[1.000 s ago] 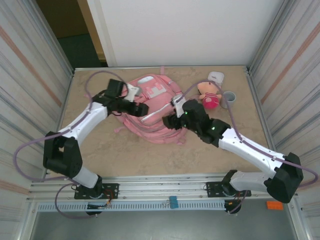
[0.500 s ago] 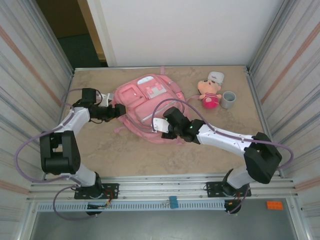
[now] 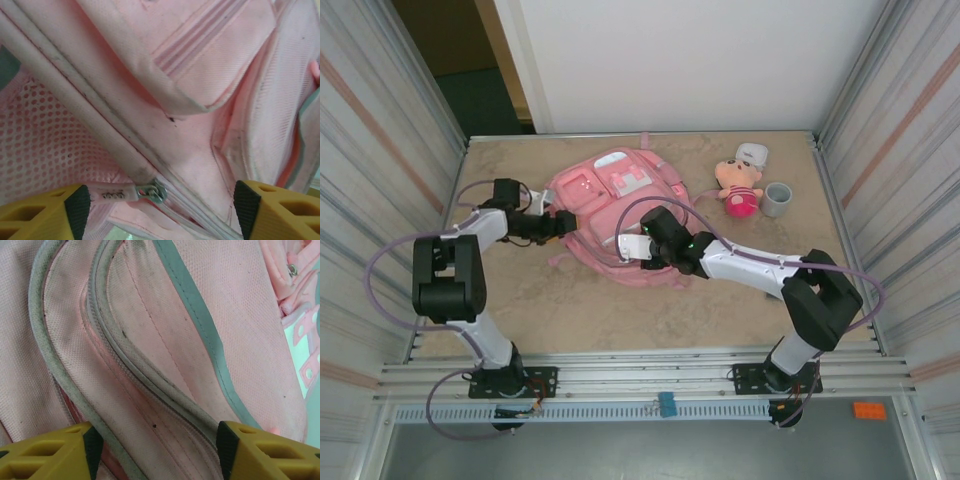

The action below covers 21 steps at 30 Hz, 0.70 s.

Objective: Pack books, pencil case, and school supplies into a backpack

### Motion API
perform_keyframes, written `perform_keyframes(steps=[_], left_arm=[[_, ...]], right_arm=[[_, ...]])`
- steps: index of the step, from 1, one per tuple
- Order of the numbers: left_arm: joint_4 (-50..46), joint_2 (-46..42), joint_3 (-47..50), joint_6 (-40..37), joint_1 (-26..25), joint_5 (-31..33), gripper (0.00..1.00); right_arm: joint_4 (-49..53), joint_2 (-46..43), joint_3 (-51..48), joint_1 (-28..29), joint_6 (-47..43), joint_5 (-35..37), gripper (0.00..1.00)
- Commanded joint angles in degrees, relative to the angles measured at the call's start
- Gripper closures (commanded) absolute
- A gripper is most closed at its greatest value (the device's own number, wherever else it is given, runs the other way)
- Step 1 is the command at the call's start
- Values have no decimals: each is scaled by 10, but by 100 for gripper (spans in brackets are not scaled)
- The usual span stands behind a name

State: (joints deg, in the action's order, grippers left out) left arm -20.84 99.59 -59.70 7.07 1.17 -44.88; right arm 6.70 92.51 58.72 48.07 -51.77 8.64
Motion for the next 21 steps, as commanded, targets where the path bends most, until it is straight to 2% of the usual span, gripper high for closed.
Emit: perform_keyframes(steps=[1,5,10,14,15,16,18,21], left_arm=[[8,20,-25,-17,-5,-30,29],[10,5,-4,-21,-14,-44,41],[5,-20,13,-21,-16,-48,55],[-6,-34,21,-27,-16,-46,58],[-5,-38,24,-28,-16,-41,57],[-4,-41,25,-28,-15,-35,49],[1,-47,25,-28,-15,-25,28],[-1,-63,17,-43,-16,-13,23]], right_arm=[[-52,11,22,-11,-14,-5,47],[-65,2,19,-15,-1,-6,64],[-69,-5,20,-23,22,-3,80],[-68,-10,26,-29,45,3,94],[-67,-13,26,-30,46,0,96],[-66,-18,25,-30,48,-2,99],[-67,-30,22,-30,52,-8,100],[-61,-54,19,-34,58,-27,100]])
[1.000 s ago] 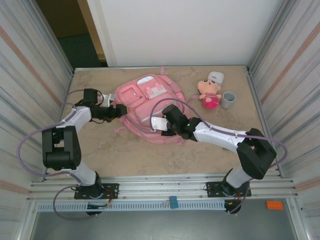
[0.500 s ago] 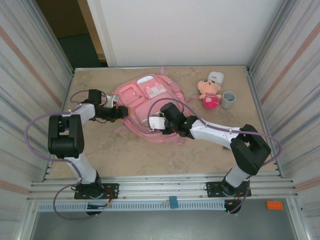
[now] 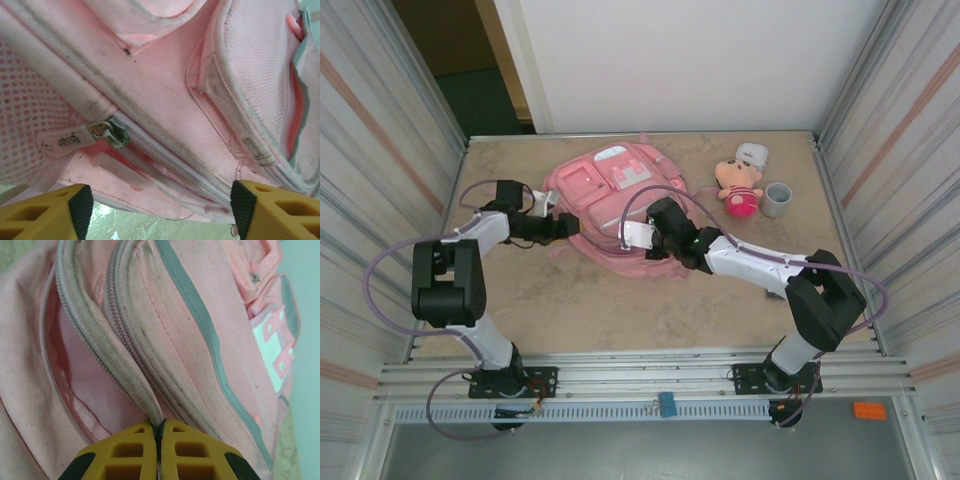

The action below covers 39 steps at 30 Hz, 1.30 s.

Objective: Pack books, pencil case, and school supplies into a backpack

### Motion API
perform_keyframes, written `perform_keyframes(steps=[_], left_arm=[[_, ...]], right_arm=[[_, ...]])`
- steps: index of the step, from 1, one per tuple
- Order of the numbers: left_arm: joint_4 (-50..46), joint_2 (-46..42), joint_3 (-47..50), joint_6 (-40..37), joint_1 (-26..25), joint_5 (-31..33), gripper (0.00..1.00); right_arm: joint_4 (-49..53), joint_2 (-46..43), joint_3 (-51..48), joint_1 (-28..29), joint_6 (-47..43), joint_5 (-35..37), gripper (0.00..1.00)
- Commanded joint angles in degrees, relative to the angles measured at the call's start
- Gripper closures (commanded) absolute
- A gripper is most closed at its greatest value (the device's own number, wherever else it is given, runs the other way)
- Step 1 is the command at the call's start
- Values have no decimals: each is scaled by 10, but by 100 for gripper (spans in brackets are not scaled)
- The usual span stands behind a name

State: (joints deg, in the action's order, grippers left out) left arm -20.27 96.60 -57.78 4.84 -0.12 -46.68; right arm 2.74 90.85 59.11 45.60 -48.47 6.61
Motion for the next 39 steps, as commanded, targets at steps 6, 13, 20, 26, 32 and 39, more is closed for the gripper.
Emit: perform_keyframes(steps=[6,13,20,26,32,39], left_arm=[[-14,-91,-2,-129,-2,35,23],[27,-109,24,-250,-5,-1,28],[-18,-69,-3,-390,-33,58,29],[-5,-25,-11,-423,-35,91,40],[-19,0,-43,-431,-35,94,44],[-42,9,-58,-463,-41,80,61]], right_arm=[[4,-101,15,-26,16,-58,100],[73,-112,60,-62,7,-95,100],[77,-117,63,-72,13,-116,100],[82,-123,63,-71,13,-119,100],[86,-123,65,-72,13,-128,100],[87,-122,70,-70,14,-132,100]])
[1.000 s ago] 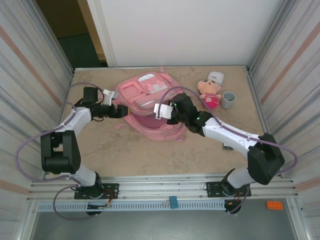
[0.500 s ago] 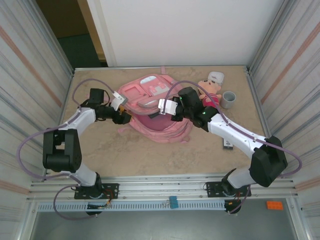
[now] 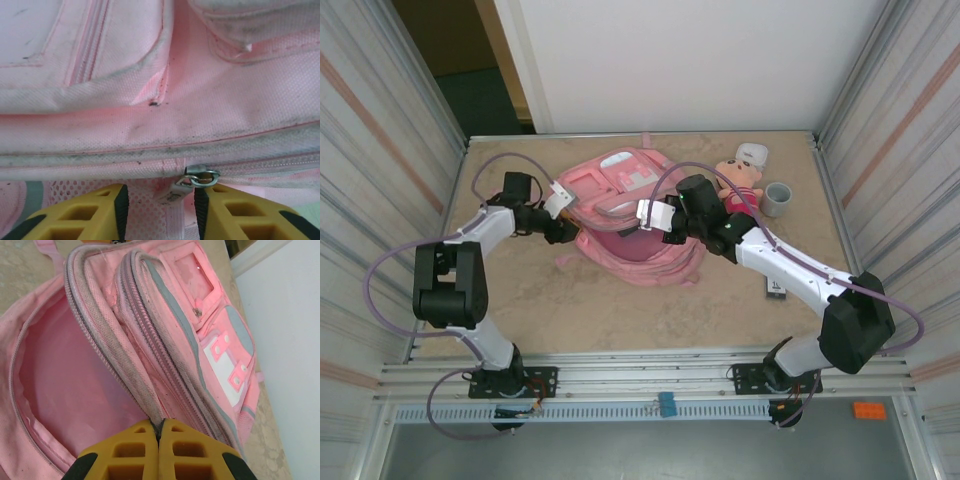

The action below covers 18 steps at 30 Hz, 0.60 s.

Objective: Pack books, pencil case, and school supplies into a backpack

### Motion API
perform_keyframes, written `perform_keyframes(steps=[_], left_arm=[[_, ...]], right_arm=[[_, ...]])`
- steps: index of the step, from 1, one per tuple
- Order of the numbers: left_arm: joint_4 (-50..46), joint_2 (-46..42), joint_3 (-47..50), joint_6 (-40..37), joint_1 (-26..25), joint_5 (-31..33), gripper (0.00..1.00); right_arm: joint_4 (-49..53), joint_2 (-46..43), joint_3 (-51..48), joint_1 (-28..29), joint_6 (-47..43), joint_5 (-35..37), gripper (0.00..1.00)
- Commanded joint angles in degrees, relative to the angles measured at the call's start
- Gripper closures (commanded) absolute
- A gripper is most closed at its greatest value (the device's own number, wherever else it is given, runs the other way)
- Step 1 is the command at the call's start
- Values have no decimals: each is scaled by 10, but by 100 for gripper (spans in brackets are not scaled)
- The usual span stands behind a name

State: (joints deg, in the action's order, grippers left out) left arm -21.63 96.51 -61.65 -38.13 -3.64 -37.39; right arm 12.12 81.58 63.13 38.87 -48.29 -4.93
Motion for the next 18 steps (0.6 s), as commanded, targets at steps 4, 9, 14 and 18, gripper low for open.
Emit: perform_keyframes(steps=[4,9,14,18], left_arm=[[-36,11,-20,-53,-24,-8,65],[-53,18,-30,-51,-33,-7,88],[-42,-15,-15,-1,-39,-9,100],[-40,-43,0,40,-58,16,100]], right_arm=[[-7,-23,36,-3,22,-3,100],[-15,-21,36,-3,41,9,100],[-17,-12,37,-3,63,32,100],[-35,-6,34,-2,104,50,100]])
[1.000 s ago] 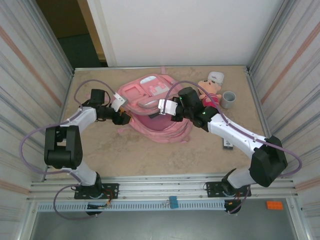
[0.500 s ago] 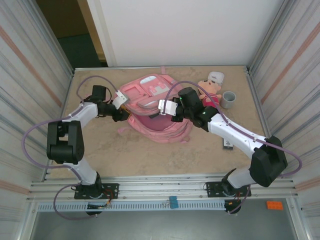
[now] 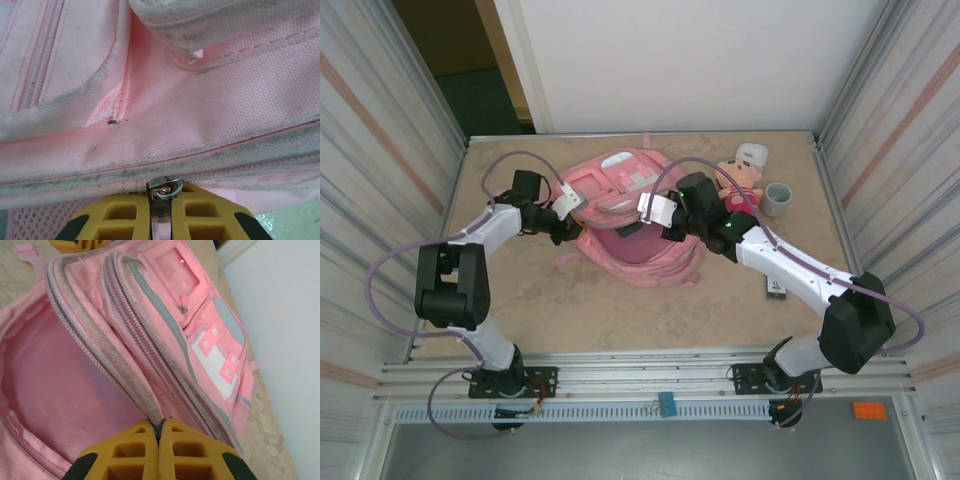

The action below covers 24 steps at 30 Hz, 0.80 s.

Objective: Pack books, pencil case, and school supplies into a backpack

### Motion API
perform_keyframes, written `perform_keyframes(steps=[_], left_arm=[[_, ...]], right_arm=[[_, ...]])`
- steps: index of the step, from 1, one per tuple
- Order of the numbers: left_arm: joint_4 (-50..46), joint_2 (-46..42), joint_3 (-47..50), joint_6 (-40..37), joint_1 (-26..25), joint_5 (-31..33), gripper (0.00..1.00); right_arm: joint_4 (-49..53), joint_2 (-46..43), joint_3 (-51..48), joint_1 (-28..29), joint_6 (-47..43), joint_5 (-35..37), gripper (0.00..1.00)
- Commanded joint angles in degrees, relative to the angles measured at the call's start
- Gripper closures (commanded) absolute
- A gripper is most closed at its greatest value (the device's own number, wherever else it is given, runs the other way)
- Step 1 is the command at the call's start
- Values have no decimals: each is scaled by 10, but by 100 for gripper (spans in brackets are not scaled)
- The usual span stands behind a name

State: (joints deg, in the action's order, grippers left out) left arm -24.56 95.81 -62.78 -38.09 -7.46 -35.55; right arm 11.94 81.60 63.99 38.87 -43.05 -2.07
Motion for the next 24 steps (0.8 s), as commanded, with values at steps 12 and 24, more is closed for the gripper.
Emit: perform_keyframes(steps=[12,24], left_arm=[[-27,-108,49,135,-61,6,100],[-23,-74,63,286,-51,103,100]], right_arm=[[-53,24,19,10,125,47,100],[94,-129,-52,-77,826,-65,32]])
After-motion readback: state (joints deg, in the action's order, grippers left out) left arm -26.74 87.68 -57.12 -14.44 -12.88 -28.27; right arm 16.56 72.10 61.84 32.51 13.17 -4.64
